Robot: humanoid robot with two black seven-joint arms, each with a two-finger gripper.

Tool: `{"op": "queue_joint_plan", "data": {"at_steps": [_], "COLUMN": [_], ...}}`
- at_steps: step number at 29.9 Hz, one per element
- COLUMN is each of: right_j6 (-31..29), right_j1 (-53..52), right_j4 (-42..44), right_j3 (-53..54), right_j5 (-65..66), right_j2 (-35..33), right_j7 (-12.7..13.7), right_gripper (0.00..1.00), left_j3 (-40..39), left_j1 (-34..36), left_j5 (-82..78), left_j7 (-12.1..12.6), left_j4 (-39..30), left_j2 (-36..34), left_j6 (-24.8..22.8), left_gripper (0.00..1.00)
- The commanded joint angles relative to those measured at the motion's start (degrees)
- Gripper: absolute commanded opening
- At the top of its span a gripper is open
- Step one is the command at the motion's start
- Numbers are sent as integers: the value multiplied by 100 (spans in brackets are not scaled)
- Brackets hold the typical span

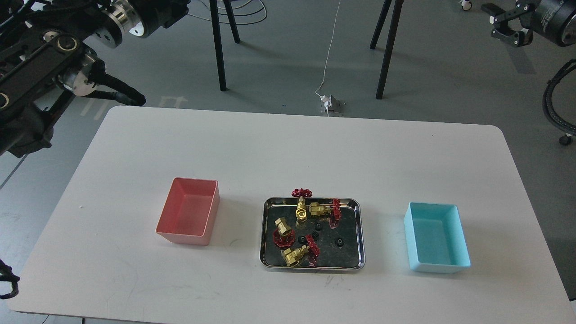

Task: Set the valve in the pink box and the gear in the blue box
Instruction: 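Move the left arm down toward the metal tray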

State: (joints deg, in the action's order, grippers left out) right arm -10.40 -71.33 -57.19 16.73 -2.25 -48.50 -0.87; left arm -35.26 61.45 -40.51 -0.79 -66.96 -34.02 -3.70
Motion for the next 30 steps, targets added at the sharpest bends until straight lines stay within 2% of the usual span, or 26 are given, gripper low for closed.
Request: {"op": "queue_joint_plan", "data": {"at_steps": [1, 4, 7, 11, 13, 15, 16, 17, 20, 25, 30], "right_j6": [3, 3, 3, 3, 3, 3, 3, 3, 11, 29, 55], "right_j1": [-13, -39, -39, -31, -48, -74, -83, -101, -285, -399, -531], "right_j4": [42, 42, 42, 33, 33, 33, 33, 33, 42, 33, 42], "right_j3": [-46, -55, -38, -38, -38, -38, -38, -38, -38, -38, -38], "right_j5": [14, 57, 84, 84, 84, 93, 84, 84, 93, 93, 93], "right_j2": [33, 42, 33, 33, 33, 33, 33, 33, -2, -37, -37], "right_j7": [-1, -1, -1, -1, -9, -9, -9, -9, -9, -9, -9], "right_gripper": [100, 100, 100, 100, 100, 100, 100, 100, 100, 100, 100], "left_j3": [-69, -95, -305, -675, -667, -614, -562, -500, -482, -272, 623], "left_j1": [-27, -45, -54, -211, -387, -650, -721, -748, -792, -1081, -1170], "left_j5": [-70, -255, -186, 498, 667, 633, 519, 205, -1453, -4196, -6421], "left_j7": [-79, -325, -361, -422, -737, -1377, -1554, -1600, -1661, -1706, -1539], "left_j4": [-54, -80, -98, 200, 324, 298, 245, 114, -342, -976, -1258], "left_j2": [-139, -166, -227, -245, -201, -140, -140, -192, -289, -193, -69], "left_j6": [36, 45, -95, -1042, -1509, -1887, -1958, -1968, -1557, -107, 720], "left_gripper": [99, 99, 100, 100, 100, 100, 100, 99, 90, 90, 90]}}
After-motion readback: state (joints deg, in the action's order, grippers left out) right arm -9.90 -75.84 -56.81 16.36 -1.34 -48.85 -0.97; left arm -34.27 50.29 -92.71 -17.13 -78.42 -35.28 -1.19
